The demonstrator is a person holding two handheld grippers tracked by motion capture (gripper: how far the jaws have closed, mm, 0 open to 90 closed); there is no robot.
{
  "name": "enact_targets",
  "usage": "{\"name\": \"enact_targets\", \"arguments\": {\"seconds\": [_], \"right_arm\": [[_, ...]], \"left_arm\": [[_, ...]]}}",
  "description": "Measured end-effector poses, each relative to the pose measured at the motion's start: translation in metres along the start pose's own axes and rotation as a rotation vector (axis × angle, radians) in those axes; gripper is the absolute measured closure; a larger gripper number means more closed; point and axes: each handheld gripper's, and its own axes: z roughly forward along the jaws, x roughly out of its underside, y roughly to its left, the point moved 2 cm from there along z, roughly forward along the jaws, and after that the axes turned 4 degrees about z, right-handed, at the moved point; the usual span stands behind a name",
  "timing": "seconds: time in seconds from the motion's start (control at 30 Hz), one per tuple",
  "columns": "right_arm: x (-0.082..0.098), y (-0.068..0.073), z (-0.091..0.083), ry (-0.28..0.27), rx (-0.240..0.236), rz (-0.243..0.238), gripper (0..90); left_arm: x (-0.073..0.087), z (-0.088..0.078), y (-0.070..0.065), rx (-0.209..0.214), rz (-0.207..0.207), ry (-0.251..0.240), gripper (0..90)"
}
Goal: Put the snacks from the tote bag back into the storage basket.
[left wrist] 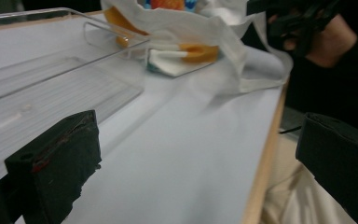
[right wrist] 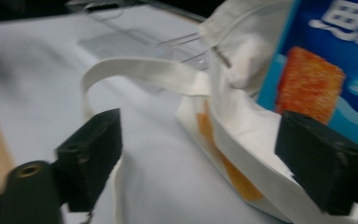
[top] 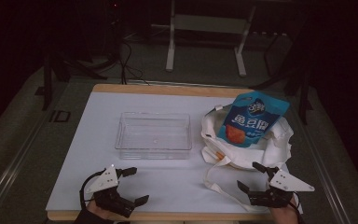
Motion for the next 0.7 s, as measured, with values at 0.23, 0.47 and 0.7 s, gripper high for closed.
{"name": "enact_targets", "arguments": {"seconds": [0.23, 0.47, 0.7], "right_arm": [[-0.002, 0.0, -0.006, 0.061, -0.04, -0.058, 13.8], [-0.003, 0.007, -0.008, 0.152, -0.1, -0.031, 13.1], [0.0, 0.012, -0.004, 0.188, -0.115, -0.035, 11.7]], "left_arm": [[-0.001, -0.009, 0.002, 0.015, -0.035, 0.034, 0.1], [-0.004, -0.028, 0.004, -0.021, -0.026, 0.052, 0.1], [-0.006, -0.036, 0.002, 0.002, -0.012, 0.023, 0.1]]}}
